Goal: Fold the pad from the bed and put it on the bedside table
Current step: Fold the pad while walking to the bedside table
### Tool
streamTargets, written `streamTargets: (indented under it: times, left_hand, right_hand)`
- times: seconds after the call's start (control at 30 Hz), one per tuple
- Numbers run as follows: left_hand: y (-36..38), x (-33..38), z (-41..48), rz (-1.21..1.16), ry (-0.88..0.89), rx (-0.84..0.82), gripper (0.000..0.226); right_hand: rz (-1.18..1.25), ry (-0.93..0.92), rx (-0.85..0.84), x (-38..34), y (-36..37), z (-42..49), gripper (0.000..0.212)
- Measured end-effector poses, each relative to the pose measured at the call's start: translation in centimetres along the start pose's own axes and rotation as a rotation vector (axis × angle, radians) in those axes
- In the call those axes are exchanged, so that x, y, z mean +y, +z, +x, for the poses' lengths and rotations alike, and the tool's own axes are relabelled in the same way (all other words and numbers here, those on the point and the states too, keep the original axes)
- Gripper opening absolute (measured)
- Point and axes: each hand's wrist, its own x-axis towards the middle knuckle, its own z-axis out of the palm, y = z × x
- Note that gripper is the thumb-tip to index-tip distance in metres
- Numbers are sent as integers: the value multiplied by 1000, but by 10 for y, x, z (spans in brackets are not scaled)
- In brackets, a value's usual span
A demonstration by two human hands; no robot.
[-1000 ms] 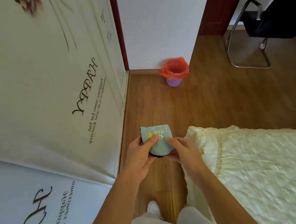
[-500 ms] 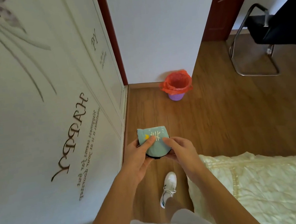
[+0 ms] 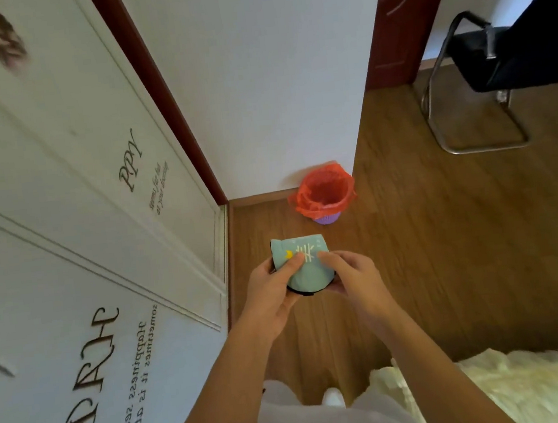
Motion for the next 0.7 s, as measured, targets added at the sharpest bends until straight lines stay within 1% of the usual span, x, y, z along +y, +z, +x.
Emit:
streamTargets:
  times: [0.07,0.27,0.4,0.6,0.7]
  left_hand:
    - [12,9,22,2,-12,-16,25]
    - [55,35,99,38,-69,-65,33]
    - [95,61,161,75,-97,-149,33]
    - [175,115,264,182,-132,-286,31]
    - [215,140,300,239,-155,-393,21]
  right_hand:
    - [8,5,25,-8,-8,21,14]
    - [33,39,112,-29,-33,89,13]
    - [81,58,218,-51,-54,147,15]
    - [149,60,398,-103,-88,244,17]
    - [133,73,489,-124,-105,279,20]
